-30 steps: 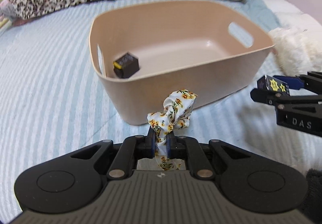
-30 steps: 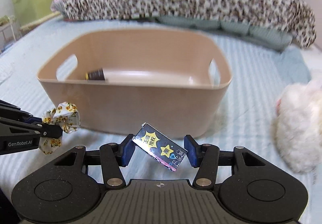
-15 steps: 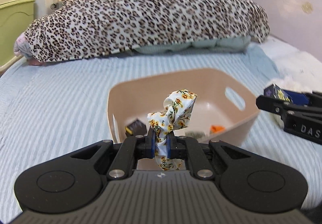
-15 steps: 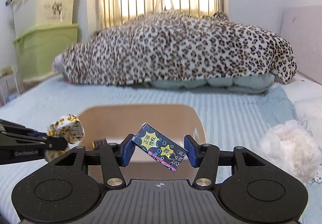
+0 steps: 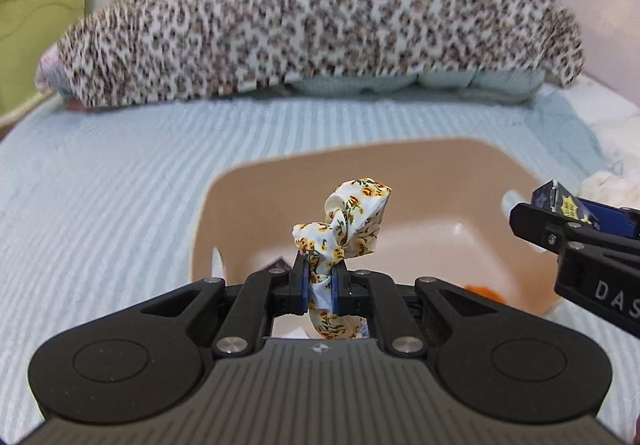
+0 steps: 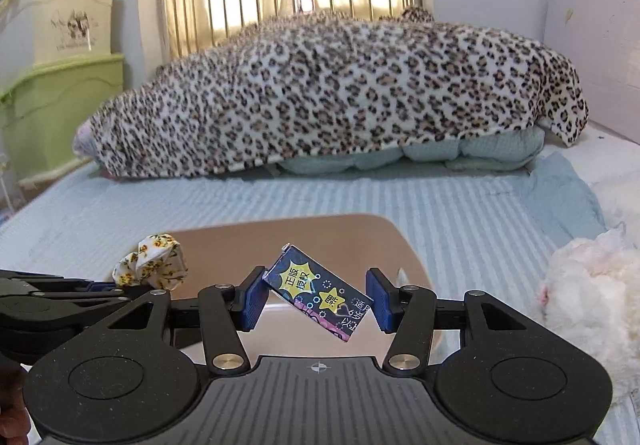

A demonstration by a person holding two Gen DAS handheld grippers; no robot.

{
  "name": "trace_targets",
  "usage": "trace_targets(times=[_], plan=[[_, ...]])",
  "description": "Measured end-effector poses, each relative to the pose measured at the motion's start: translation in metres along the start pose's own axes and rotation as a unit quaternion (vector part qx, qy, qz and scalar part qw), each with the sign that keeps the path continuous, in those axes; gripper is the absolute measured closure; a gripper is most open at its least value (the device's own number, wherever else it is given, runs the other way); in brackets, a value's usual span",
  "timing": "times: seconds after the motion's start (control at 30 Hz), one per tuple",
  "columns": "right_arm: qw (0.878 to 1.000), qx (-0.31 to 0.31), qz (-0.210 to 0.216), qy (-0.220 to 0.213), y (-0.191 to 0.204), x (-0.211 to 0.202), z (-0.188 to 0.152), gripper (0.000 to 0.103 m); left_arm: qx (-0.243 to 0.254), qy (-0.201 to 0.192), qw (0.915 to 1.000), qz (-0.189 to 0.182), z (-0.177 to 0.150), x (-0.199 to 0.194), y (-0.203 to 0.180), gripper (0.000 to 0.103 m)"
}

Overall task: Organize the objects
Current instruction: 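Lift both items over the basket and open both tools to release them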

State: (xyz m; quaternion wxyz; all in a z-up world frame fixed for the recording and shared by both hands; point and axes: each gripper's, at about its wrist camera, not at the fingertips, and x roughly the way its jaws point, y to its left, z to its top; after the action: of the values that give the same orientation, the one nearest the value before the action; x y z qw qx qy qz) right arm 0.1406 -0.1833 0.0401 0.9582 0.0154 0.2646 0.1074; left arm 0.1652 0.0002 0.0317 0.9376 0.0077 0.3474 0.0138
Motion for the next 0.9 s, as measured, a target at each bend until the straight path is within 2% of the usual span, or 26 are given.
trace_targets(times=[0.17,0.37,0.4,0.47,0.5,0.53,0.6,0.73,0.8,0.9], plan=[[0.999,-0.010,-0.016,0.041,0.007,0.025,-0.007,0.053,-0.019,0.049,0.9984,0.022,-0.004,0.031,0.010,0.092],[0.996,-0.020,-0.023,0.079,0.010,0.039,-0.013,0.052,-0.023,0.064,0.9975,0.020,-0.007,0.032,0.014,0.088],[0.996,-0.022,-0.026,0.080,0.010,0.038,-0.013,0.043,-0.024,0.065,0.9974,0.021,-0.008,0.029,0.014,0.081],[0.997,-0.024,-0.029,0.073,0.011,0.032,-0.012,0.041,-0.025,0.059,0.9978,0.014,-0.007,0.021,0.013,0.061],[0.997,-0.023,-0.031,0.067,0.010,0.029,-0.011,0.036,-0.027,0.059,0.9977,0.019,-0.006,0.017,0.012,0.037],[0.997,-0.020,-0.030,0.062,0.009,0.024,-0.009,0.034,-0.029,0.052,0.9979,0.024,-0.005,0.011,0.011,0.023],[0.998,-0.013,-0.027,0.059,0.007,0.017,-0.008,0.025,-0.031,0.039,0.9984,0.029,-0.003,0.001,0.009,0.022],[0.997,-0.012,-0.025,0.069,0.004,0.007,-0.005,0.021,-0.037,0.039,0.9981,0.031,-0.001,-0.013,0.011,0.021],[0.997,-0.011,-0.026,0.068,0.004,0.000,-0.004,0.015,-0.039,0.040,0.9979,0.032,0.000,-0.019,0.012,0.020],[0.998,-0.010,-0.027,0.063,0.002,-0.014,-0.002,0.014,-0.041,0.037,0.9980,0.030,0.002,-0.030,0.013,0.019]])
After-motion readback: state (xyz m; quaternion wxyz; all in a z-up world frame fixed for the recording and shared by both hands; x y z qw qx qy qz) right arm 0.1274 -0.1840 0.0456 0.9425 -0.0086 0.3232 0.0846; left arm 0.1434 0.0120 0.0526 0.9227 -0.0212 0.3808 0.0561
